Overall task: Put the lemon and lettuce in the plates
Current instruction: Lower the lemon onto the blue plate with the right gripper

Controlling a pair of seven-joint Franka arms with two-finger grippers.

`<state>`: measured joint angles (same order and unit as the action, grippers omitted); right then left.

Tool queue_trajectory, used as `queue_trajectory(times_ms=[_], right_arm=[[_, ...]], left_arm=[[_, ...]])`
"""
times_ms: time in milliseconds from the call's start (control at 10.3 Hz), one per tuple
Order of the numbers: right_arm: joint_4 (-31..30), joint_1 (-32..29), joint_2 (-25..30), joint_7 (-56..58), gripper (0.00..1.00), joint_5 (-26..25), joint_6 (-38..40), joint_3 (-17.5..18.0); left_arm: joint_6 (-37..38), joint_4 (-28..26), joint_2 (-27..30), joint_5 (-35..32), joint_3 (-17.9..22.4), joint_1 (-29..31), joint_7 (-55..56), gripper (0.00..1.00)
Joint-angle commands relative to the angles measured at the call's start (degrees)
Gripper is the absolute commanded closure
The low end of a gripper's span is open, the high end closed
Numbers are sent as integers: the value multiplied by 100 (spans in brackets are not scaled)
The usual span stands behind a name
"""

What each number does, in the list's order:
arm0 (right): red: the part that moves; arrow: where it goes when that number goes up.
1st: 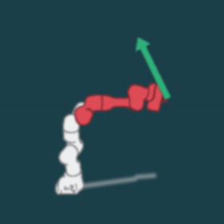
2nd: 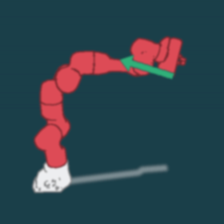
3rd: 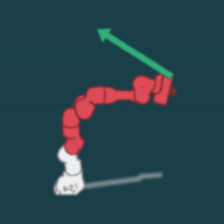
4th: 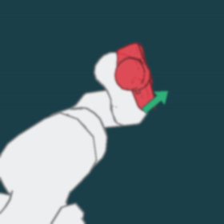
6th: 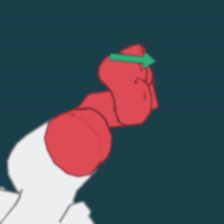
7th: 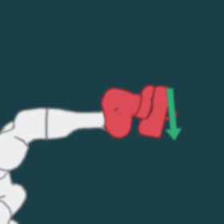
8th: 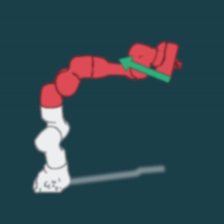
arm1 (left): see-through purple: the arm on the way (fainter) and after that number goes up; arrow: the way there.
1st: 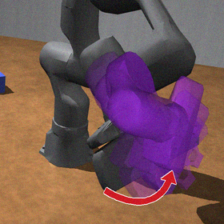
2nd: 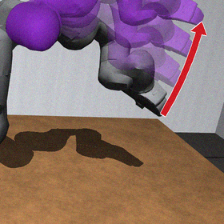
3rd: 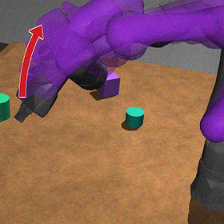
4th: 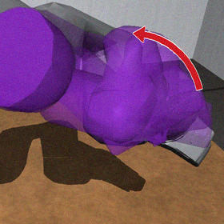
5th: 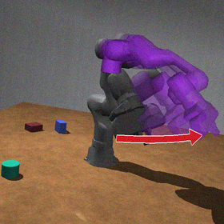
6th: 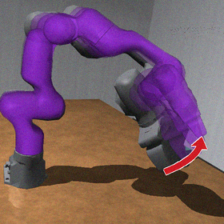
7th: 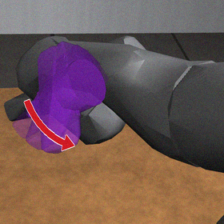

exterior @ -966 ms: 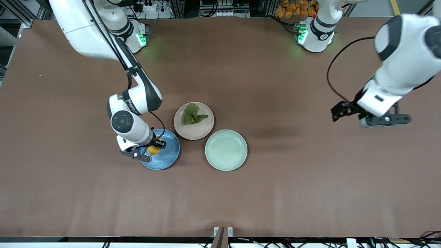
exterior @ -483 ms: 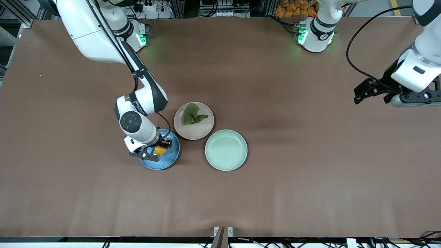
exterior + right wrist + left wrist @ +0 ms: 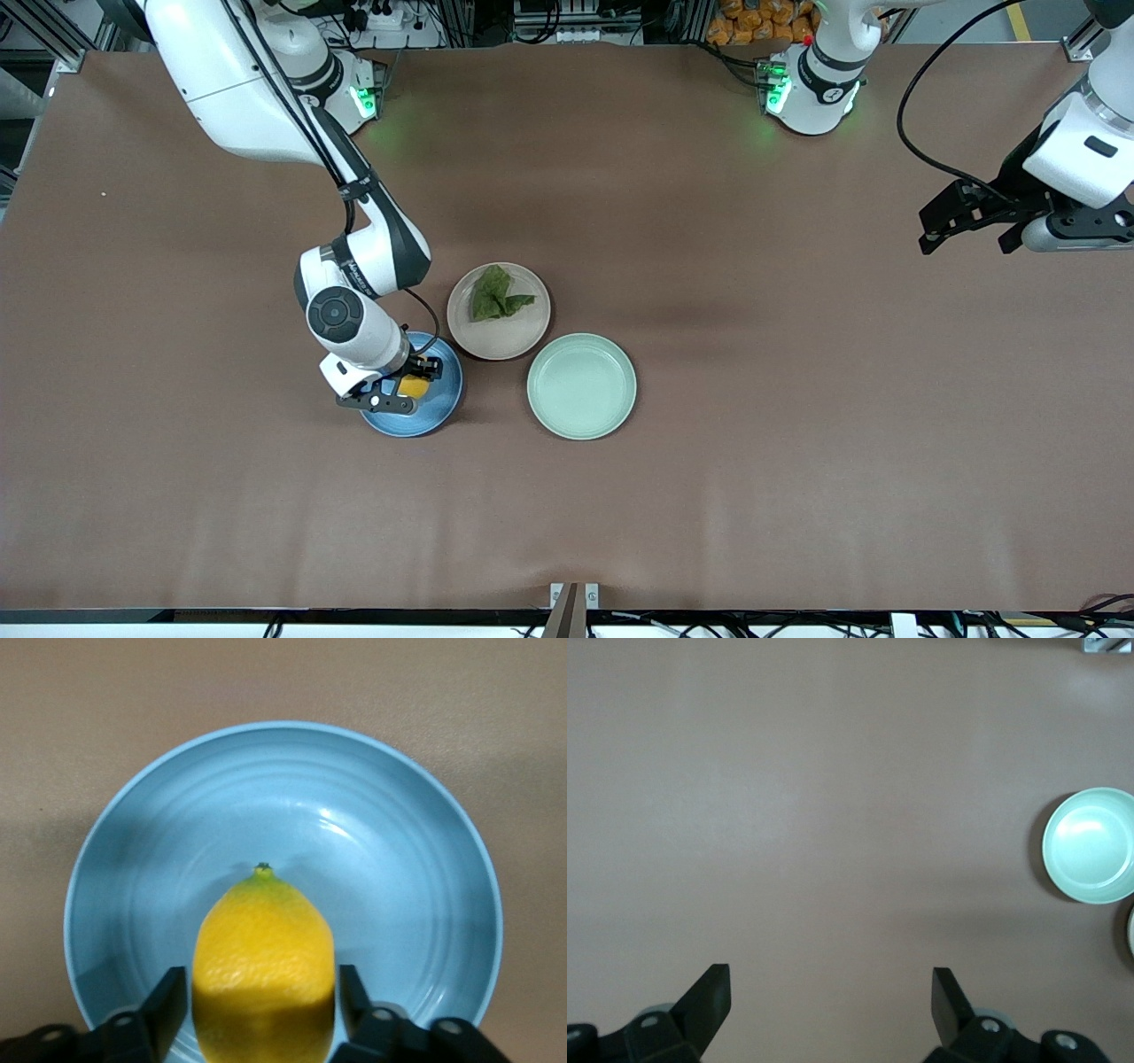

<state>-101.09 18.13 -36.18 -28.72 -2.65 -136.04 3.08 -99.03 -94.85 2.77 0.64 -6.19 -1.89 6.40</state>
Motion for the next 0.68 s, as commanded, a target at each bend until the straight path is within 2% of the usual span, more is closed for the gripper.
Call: queue_trajectory(times_ms=[0,193,580], right_arm=[[107,-46,-4,33,0,-78,69,-9],[142,-134,162,51,0,-8,287,-9],[1202,-476,304,77,0,177,2287,9]], left_arm=[[121,55,57,-65,-5,39,-183,0],[182,55,66,49,-4,40,140,0],[252,46,57,68,-22,40,125,0]])
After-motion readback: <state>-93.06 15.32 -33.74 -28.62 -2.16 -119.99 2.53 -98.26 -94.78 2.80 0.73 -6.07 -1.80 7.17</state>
